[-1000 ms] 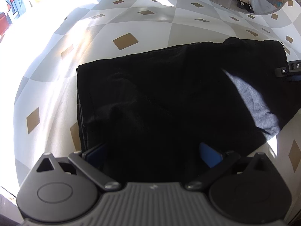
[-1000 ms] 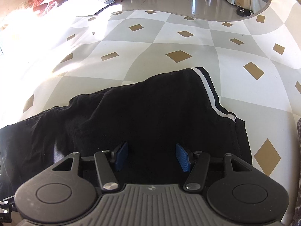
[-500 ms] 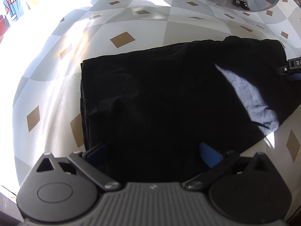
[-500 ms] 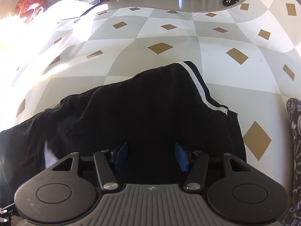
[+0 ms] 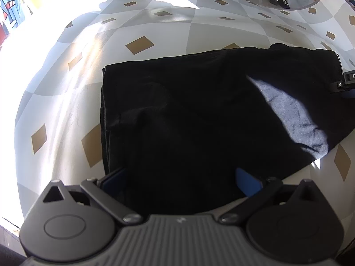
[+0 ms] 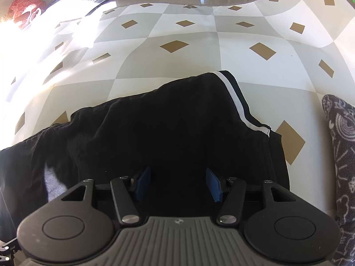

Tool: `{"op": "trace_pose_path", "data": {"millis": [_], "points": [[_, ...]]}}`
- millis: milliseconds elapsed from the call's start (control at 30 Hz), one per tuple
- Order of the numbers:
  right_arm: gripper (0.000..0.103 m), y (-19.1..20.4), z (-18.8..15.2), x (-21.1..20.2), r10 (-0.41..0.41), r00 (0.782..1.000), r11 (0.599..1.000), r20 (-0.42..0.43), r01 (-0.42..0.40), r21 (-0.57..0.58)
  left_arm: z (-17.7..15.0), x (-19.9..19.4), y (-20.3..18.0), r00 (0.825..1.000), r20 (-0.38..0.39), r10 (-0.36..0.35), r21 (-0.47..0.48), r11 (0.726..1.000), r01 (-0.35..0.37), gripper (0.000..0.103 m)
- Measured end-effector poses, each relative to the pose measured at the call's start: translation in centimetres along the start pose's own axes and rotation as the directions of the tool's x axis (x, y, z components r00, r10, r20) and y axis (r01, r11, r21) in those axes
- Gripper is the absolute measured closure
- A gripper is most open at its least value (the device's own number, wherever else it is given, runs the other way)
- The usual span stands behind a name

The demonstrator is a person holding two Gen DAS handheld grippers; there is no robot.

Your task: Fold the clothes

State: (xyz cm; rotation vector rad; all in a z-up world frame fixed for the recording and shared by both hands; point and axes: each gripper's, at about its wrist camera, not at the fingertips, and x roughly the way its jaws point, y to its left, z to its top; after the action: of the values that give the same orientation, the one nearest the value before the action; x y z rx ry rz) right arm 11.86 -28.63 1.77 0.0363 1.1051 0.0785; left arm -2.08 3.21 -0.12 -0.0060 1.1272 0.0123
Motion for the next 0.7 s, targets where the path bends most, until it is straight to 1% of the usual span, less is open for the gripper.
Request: {"op": "trace_pose_path", "data": {"millis": [467,600,700], "points": [[0.049,-0.7,-2.2,-1.2,0.004,1.000,1.000,-0.007,-0.004,-0.009,-0.1,0.0,-0.2,1.000,-0.010,0.003,-0.007,1.000,-0.003,0.000],[0.048,-0.4,-3.0,-1.4,-0.007,1.000,0.999,-0.028,0.006,-0.042,0.0,-0.1,-0.2,1.000,-0.004,0.012,-0.025,1.000,-0.012,0.000],[0.048,-0.3,-3.3,-1.6,-0.009,0.999,0.997,-0.033,0.006,-0.078,0.2,-0.5,0.0,1.000,0.023,0.011,-0.048,0.999,-0.010,0.000]]}}
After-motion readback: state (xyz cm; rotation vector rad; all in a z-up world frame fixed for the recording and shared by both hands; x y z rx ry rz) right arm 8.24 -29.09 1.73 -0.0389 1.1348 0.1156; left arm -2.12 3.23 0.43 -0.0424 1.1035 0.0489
